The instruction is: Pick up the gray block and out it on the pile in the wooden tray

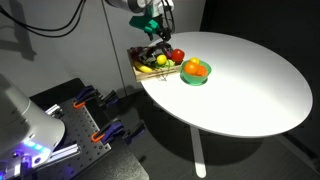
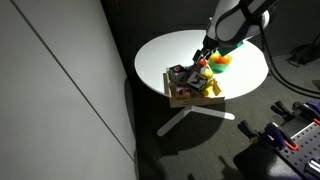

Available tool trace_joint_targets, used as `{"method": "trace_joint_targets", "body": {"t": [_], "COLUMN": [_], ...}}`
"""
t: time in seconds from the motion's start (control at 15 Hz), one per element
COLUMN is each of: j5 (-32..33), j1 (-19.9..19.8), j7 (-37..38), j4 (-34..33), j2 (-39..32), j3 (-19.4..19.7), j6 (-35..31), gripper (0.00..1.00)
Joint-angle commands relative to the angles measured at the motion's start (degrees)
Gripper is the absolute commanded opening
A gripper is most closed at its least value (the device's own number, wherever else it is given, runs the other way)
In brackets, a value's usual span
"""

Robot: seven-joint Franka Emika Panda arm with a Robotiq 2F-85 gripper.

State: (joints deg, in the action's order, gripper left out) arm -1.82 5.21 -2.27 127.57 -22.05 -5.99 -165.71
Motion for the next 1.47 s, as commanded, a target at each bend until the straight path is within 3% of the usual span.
{"method": "trace_joint_targets", "body": {"t": [0.0,0.27,0.8,1.13,1.4], "j5": [-0.76,0.21,4.43,3.75,0.78], "j1": [-1.11,-0.72,-0.56,-1.34,-2.04], "j7": [-0.18,-0.29,-0.25,-3.62,-7.44], "j4": [1.54,2.52,4.68,5.15,6.29], "j2": [3.50,7.20,16.37,21.44,25.89], "j3": [-1.07,-0.36,1.88,2.51,3.31], "j6": [0.63,6.25,25.11,35.47,39.66], "gripper": [1.00,1.00,1.00,1.00,1.00]}}
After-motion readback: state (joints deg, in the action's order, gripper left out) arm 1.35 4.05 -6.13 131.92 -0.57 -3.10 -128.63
